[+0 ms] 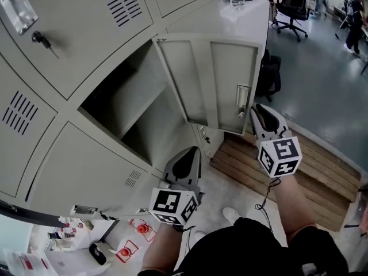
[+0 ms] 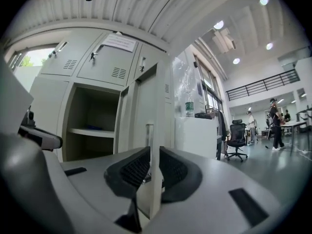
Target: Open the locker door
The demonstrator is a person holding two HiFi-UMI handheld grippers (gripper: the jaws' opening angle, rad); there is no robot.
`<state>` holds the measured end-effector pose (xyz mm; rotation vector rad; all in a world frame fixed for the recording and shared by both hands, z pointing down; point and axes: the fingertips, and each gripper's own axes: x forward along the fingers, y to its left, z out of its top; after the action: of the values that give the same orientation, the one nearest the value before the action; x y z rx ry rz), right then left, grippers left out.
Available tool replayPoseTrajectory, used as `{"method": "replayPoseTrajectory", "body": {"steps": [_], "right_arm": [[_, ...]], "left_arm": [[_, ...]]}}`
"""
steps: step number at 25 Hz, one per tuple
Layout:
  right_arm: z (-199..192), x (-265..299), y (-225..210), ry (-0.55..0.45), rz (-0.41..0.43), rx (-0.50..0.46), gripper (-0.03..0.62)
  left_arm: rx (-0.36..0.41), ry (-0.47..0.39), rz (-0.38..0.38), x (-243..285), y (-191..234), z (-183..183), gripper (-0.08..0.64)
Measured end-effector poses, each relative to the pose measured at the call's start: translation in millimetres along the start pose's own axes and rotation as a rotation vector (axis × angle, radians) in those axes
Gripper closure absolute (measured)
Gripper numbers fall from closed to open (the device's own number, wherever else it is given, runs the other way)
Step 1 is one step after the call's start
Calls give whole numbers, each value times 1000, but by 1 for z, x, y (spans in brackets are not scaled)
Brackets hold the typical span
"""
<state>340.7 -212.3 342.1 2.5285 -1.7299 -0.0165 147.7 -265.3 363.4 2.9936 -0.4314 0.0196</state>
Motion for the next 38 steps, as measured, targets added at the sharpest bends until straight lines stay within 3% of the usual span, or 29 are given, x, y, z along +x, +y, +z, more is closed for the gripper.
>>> {"method": "replayPoseTrajectory", "body": {"steps": [3,13,24,32,38], "right_arm": [[7,-11,18,-12,17,12,537],[5,-45,124,24,179,34,538],[0,-95,220,33,258,32,538],[-7,-122,259,56,343,29,538],[-3,-134,262,54,440,13,538]], "left_arm": [[1,-7,5,-18,2,3,543],[8,-20,35,-96,10,7,543],[9,-15,46,-182,13,-4,543],[-6,-9,77,-211,5,-14,543],[2,-32,143,-211,-12,-6,543]]}}
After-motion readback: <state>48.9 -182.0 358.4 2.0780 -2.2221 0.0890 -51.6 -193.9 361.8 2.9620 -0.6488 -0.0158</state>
